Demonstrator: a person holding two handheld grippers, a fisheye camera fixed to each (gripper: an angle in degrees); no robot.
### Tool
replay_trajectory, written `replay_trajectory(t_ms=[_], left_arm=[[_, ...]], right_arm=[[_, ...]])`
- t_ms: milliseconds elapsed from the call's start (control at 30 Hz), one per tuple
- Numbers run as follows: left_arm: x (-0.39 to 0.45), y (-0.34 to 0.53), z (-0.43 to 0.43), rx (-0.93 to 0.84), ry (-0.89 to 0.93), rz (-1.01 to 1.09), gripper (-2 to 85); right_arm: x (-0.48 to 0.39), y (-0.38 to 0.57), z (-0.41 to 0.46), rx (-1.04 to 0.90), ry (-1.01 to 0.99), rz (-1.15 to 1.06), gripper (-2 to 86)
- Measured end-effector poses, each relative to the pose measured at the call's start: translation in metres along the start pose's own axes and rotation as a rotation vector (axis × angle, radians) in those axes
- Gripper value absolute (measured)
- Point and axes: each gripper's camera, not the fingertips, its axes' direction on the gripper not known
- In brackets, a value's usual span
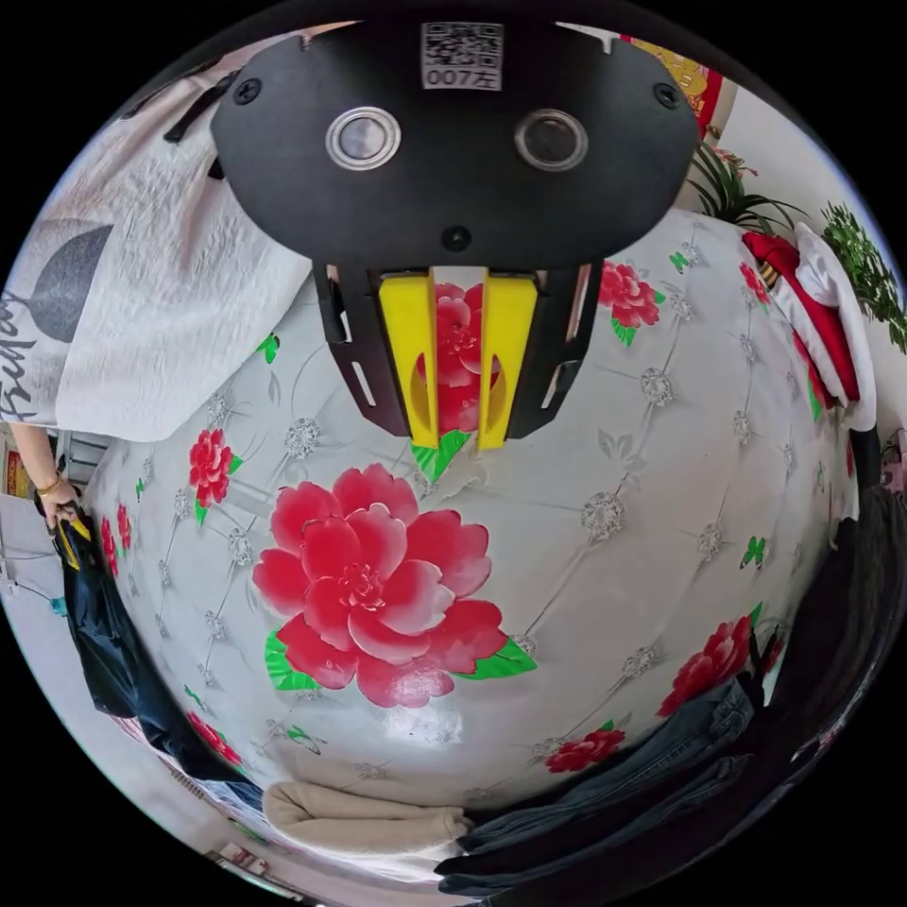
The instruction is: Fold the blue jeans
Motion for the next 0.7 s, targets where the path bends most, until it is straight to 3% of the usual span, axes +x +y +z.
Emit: replay_trajectory(t_ms=[200, 367, 467, 567, 700], left_arm=[[-0.015, 0.008, -0.002, -0.002, 0.014, -0.006, 6.8], [-0.032, 0.026, -0.003, 0.041, 0.046, -0.023, 6.7], [-0.044, 0.037, -0.004, 0.06, 0.058, -0.067, 5.3], [-0.055, 0.05, -0.006, 0.086, 0.153, -0.086, 1.0], [-0.067, 0.081, -0.02, 0.205, 0.29, -0.091, -0.3]], right_arm=[[0.038, -0.012, -0.023, 0.119, -0.258, 0.265, 3.7], [-0.012, -0.006, -0.055, 0.102, -0.244, 0.083, 0.5], [-0.065, 0.006, -0.096, 0.171, -0.458, -0.106, 0.0], [-0.165, 0.026, -0.138, 0.085, -0.589, -0.444, -0.1], [-0.323, 0.154, -0.191, -0.253, -0.683, -1.173, -0.1]])
